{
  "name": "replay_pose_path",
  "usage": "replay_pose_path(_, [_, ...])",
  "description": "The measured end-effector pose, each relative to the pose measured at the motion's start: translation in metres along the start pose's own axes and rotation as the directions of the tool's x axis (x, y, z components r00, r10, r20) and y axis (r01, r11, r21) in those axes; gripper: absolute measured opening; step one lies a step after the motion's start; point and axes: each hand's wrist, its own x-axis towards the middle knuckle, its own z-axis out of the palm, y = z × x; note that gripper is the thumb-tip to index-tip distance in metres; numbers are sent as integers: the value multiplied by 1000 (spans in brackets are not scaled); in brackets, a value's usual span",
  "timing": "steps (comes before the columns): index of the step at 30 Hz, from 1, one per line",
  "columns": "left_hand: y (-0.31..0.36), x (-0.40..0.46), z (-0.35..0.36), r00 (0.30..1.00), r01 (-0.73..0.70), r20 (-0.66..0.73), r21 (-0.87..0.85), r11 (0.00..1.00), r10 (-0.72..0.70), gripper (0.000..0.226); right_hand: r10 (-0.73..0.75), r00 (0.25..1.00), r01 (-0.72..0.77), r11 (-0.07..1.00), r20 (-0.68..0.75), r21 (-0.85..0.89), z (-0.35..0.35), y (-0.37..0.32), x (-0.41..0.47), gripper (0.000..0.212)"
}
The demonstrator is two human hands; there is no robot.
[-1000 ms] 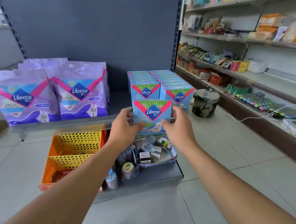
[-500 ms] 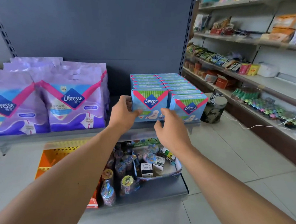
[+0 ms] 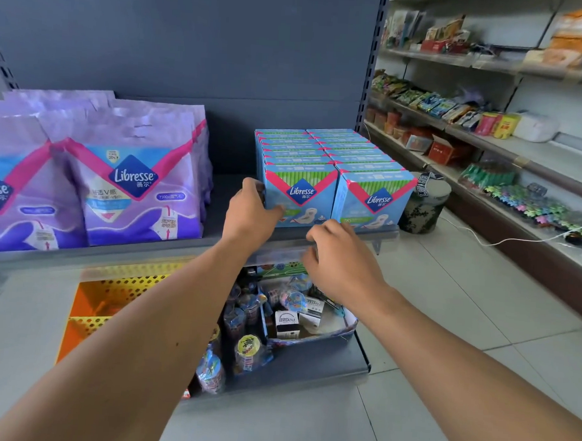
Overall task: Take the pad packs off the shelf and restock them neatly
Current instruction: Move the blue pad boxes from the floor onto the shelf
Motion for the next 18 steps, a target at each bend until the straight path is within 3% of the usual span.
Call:
replay_pose_path(7, [5, -7, -2, 999, 16, 49, 24, 1000, -18, 52, -2, 1000, 2, 1000, 21, -10, 2, 4, -8, 26])
replay_pose_path(13, [11, -26, -8, 1000, 11, 5, 86, 996, -11, 69, 12, 999, -11, 1000, 47, -14, -10, 8, -19, 26])
replay_pose_path(18, [25, -63, -21, 966, -163, -173, 155, 974, 189, 57, 24, 999, -23, 999, 37, -29, -32, 12, -39, 30])
